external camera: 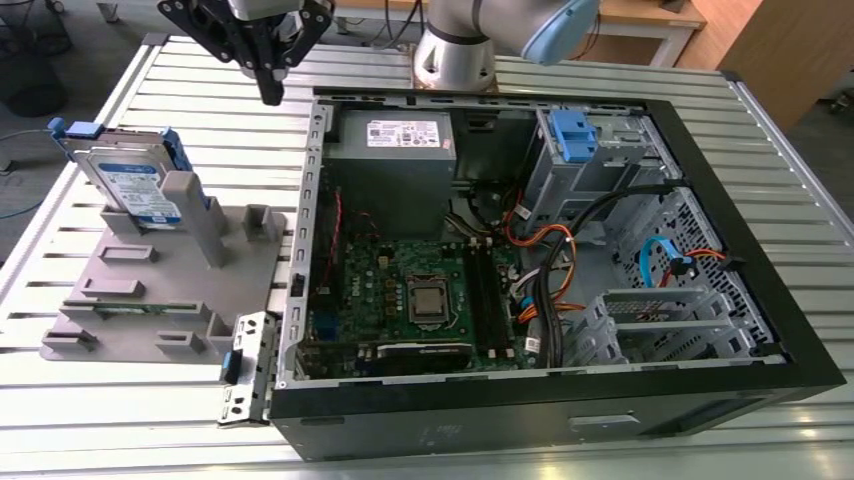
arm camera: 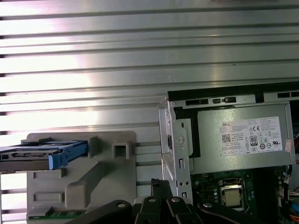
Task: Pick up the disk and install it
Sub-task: 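Reach for the disk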
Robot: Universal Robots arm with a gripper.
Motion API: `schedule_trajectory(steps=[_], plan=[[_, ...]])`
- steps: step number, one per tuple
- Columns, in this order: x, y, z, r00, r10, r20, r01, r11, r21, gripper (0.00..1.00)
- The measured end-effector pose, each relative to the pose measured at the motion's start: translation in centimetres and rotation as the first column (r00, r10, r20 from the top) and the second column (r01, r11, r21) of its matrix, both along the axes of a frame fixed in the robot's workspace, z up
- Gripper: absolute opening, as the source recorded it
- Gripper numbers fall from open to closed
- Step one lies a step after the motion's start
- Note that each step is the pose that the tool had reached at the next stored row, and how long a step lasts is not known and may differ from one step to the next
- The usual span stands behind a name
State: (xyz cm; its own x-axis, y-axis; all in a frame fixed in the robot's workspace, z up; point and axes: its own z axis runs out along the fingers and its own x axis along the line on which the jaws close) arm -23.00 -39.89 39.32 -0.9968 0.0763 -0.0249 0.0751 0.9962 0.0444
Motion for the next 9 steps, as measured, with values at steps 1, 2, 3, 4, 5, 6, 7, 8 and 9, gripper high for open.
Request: schedule_trajectory(steps=[1,2,3,4,5,6,7,8,9], plan=[[-0.03,0.0,0.0,1.0,0.0,0.0,0.0,1.0,0.0,0.11],[-0.06,0.0,0.0,1.0,0.0,0.0,0.0,1.0,0.0,0.11],[-0.1,0.0,0.0,1.0,0.0,0.0,0.0,1.0,0.0,0.11],[-0.13,0.0,0.0,1.0,0.0,0.0,0.0,1.0,0.0,0.11],[-0.16,0.0,0.0,1.0,0.0,0.0,0.0,1.0,0.0,0.11],[-0.2,0.0,0.0,1.0,0.0,0.0,0.0,1.0,0.0,0.11],[-0.23,0.0,0.0,1.0,0.0,0.0,0.0,1.0,-0.0001,0.11],[-0.26,0.0,0.0,1.0,0.0,0.0,0.0,1.0,0.0,0.11],[-0.3,0.0,0.0,1.0,0.0,0.0,0.0,1.0,0.0,0.11]])
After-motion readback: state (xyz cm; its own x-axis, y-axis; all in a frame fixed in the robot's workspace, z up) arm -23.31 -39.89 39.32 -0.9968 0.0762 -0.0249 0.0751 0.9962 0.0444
